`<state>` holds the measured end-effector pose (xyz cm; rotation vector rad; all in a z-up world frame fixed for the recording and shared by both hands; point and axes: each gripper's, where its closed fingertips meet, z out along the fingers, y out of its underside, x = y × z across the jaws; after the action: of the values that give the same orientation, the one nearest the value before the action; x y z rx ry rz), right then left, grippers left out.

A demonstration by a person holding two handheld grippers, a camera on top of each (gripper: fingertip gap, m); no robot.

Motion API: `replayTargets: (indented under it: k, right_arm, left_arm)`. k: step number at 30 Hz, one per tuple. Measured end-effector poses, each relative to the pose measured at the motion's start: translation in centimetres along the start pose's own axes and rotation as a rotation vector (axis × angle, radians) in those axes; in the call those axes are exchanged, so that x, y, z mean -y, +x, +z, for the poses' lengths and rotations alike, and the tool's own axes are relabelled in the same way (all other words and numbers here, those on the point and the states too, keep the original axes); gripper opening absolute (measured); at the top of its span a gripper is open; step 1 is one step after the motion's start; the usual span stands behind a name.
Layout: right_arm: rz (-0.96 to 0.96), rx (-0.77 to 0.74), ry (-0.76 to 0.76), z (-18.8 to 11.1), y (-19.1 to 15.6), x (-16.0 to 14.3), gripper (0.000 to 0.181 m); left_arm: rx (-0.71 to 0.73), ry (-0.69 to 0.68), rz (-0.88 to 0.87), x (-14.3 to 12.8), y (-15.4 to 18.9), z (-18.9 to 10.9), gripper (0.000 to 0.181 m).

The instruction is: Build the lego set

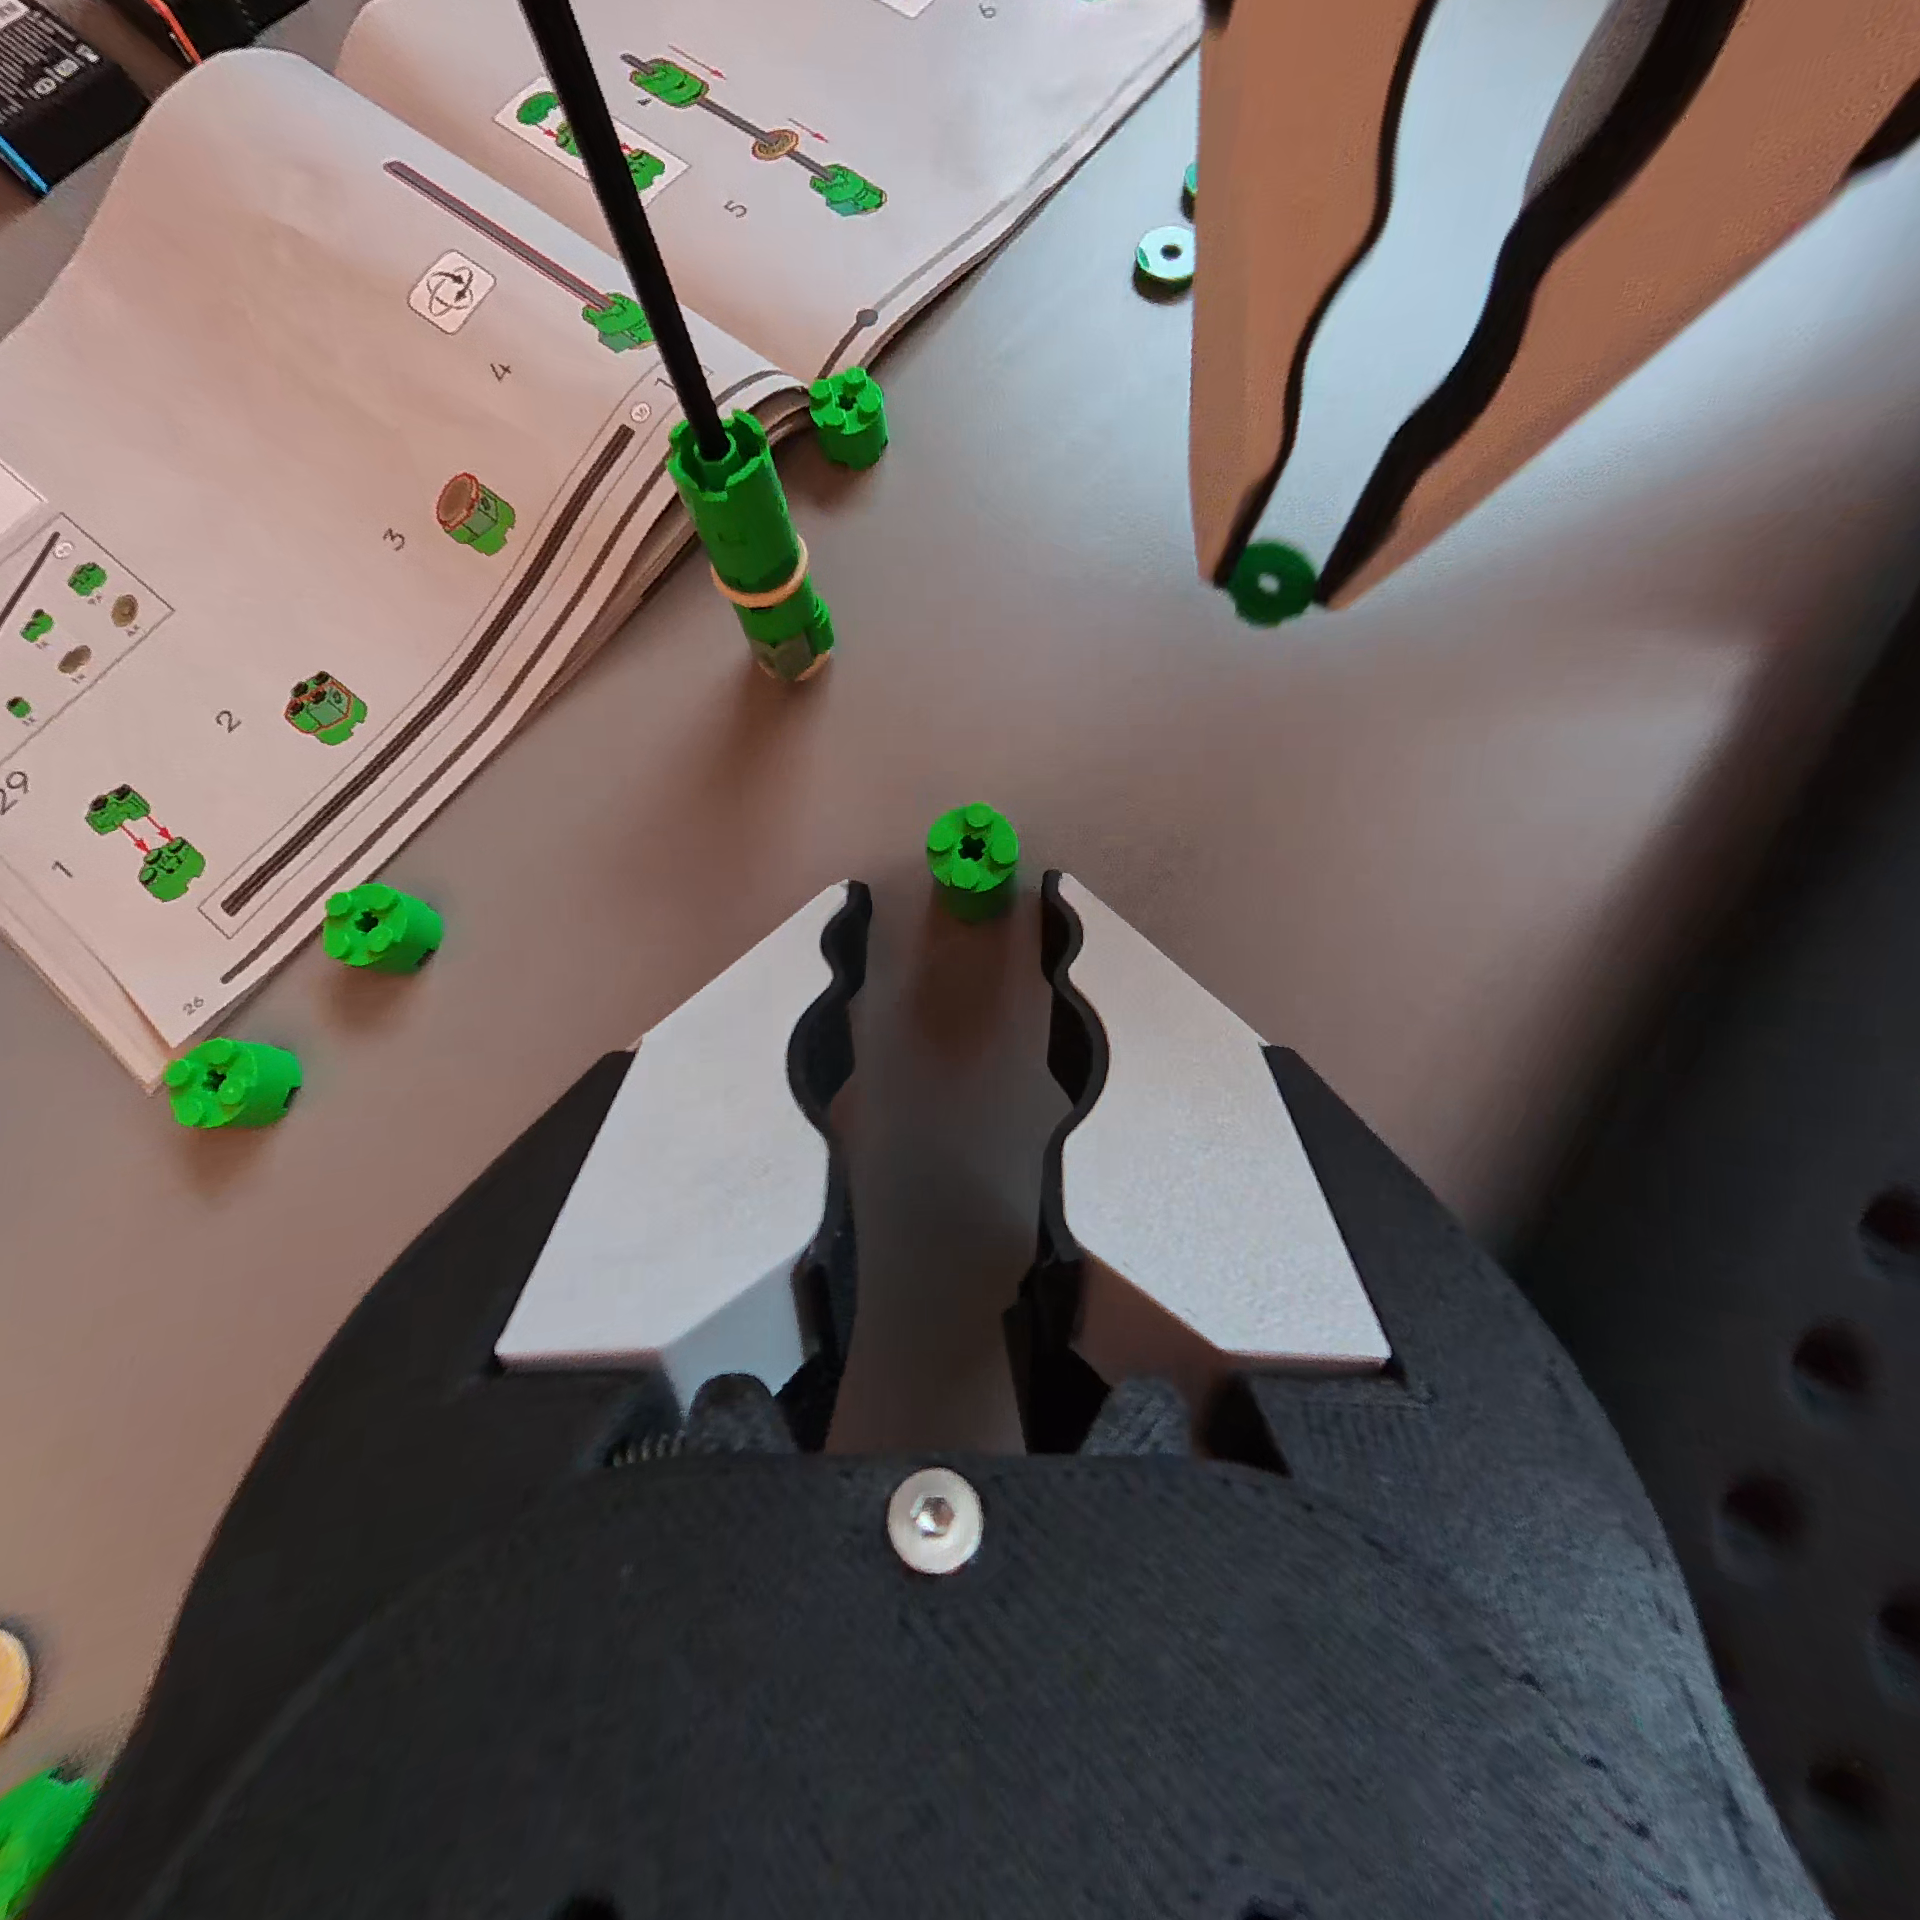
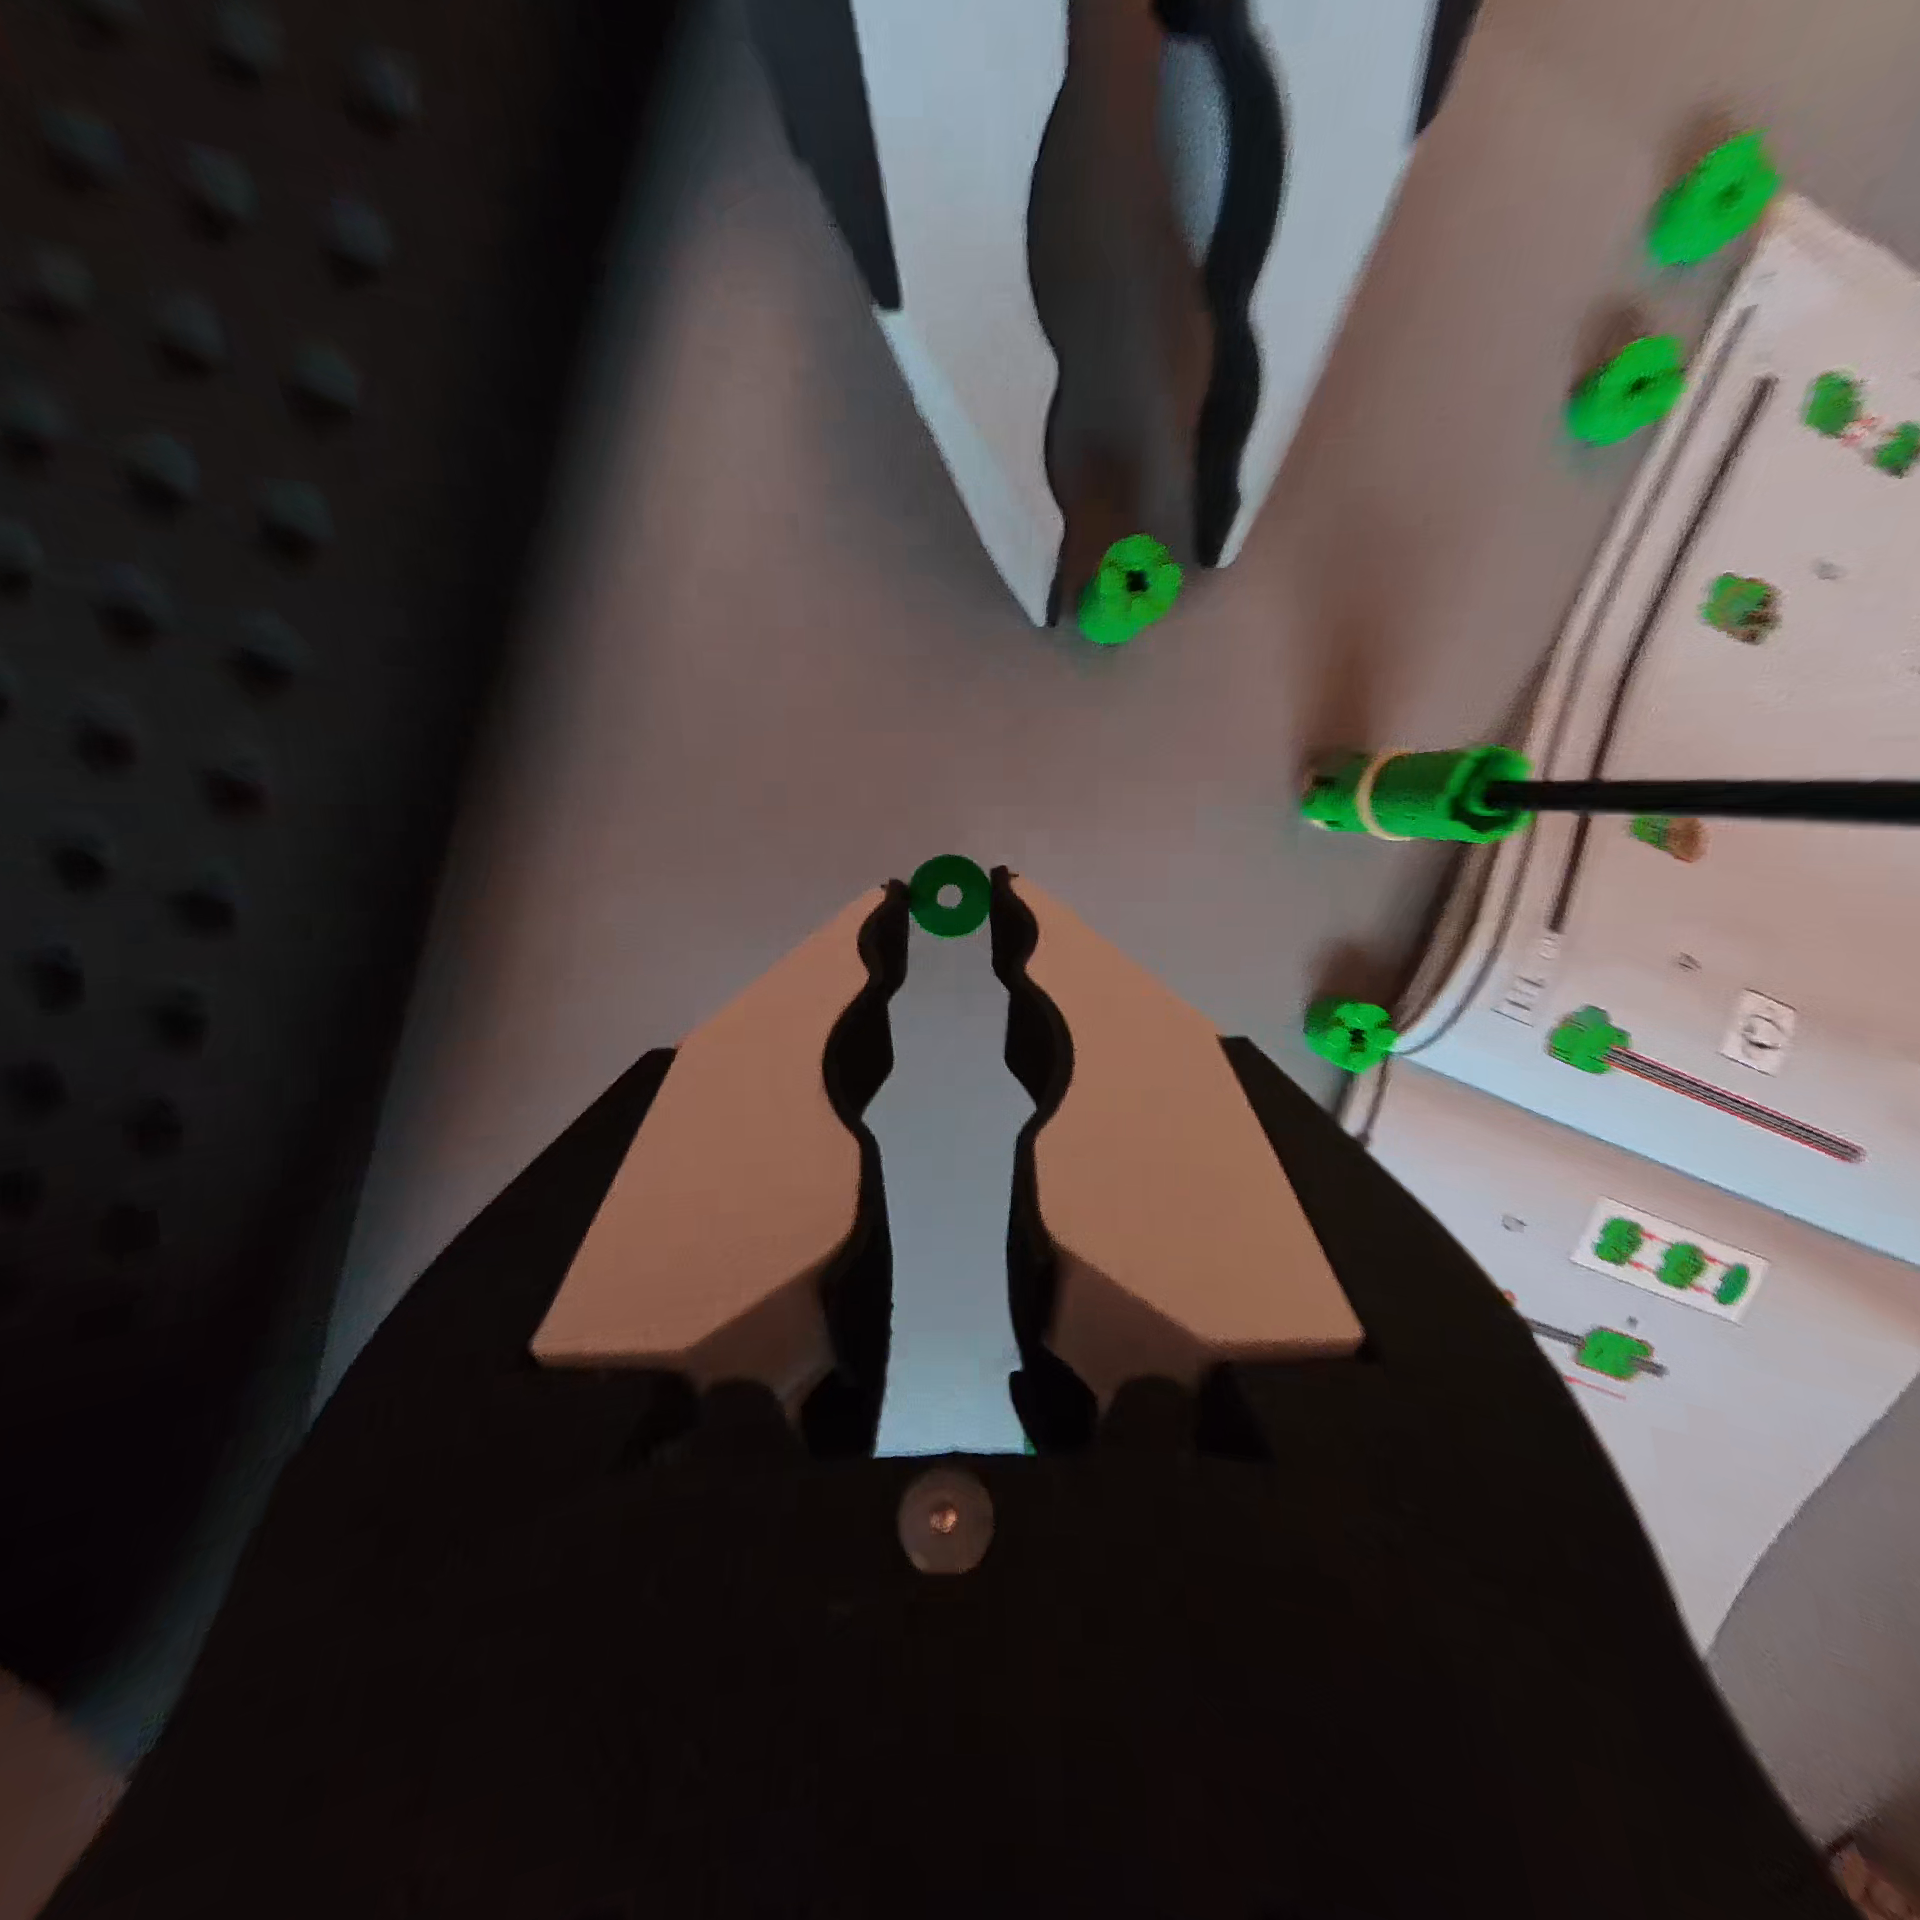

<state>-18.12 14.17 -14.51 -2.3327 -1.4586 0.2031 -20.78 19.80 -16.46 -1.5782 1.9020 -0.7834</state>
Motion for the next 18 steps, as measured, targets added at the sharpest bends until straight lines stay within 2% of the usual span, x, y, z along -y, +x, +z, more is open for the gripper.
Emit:
replayTargets:
  k: [1, 4, 8, 11, 14, 16, 18]
  right_arm:
    - [0.004, 0.014, -0.013, 0.7, -0.2, -0.3, 0.015]
    - [0.036, 0.044, -0.007, 1.9, -0.3, -0.9, 0.014]
    - [0.036, 0.014, -0.014, 1.9, 0.1, -1.1, 0.015]
    - [0.061, -0.01, 0.039, 1.5, 0.3, -0.4, 0.021]
    - [0.073, -0.073, 0.171, 0.1, 0.5, 1.5, 0.025]
    - [0.078, -0.189, 0.282, -0.7, 1.1, 3.1, 0.025]
    - [0.132, -0.302, 0.327, -1.0, 1.9, 3.6, 0.025]
  left_arm:
    - [-0.001, 0.003, -0.002, 0.0, 0.0, 0.0, 0.032]
    - [-0.001, 0.008, 0.03, 0.2, 0.3, 0.2, 0.027]
    - [0.048, 0.005, 0.107, 0.3, 0.0, 0.3, 0.014]
    - [0.07, 0.006, 0.155, 0.4, 0.0, 0.1, 0.014]
    - [0.071, 0.064, 0.209, 1.5, 0.7, -0.4, 0.014]
    - [0.077, 0.114, 0.267, 2.4, 1.3, -0.8, 0.014]
    - [0.101, 0.139, 0.311, 2.9, 1.5, -1.1, 0.014]
